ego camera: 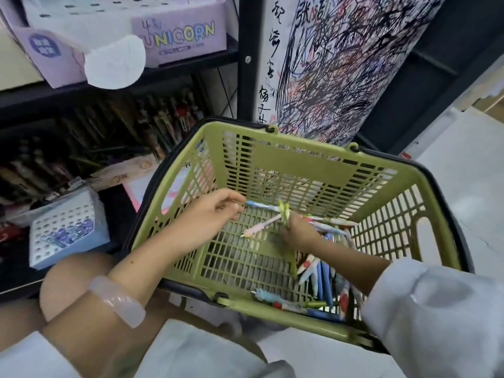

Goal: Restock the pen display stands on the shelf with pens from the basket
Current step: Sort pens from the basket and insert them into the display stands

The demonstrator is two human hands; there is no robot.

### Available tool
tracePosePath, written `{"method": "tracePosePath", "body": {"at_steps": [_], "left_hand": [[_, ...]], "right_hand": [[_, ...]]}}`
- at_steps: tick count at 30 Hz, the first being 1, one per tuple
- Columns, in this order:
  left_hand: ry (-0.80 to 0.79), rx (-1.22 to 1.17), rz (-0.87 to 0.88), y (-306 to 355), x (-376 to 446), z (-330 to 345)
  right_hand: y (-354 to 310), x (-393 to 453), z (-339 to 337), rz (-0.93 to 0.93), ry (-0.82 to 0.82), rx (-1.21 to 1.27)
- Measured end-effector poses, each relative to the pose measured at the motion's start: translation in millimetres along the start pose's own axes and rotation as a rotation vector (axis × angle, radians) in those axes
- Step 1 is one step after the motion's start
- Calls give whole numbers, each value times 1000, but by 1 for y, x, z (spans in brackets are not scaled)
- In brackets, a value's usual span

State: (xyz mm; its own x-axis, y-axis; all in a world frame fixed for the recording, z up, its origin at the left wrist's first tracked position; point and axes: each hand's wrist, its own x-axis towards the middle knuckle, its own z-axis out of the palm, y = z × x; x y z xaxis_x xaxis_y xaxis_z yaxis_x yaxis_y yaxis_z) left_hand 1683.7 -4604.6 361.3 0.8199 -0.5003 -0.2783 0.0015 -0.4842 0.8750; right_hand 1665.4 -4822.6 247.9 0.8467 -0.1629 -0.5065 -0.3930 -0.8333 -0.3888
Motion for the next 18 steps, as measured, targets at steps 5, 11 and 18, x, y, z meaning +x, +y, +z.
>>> {"method": "tracePosePath", "body": {"at_steps": [5, 11, 18], "left_hand": [[11, -12, 4, 1, -3, 1], [19, -16, 23, 2, -7, 1], [44, -45, 12, 1, -10, -1]], "right_hand": [[14, -2, -50, 117, 117, 52], [55, -32, -17, 243, -58, -198], [38, -17, 15, 302, -91, -138]]}}
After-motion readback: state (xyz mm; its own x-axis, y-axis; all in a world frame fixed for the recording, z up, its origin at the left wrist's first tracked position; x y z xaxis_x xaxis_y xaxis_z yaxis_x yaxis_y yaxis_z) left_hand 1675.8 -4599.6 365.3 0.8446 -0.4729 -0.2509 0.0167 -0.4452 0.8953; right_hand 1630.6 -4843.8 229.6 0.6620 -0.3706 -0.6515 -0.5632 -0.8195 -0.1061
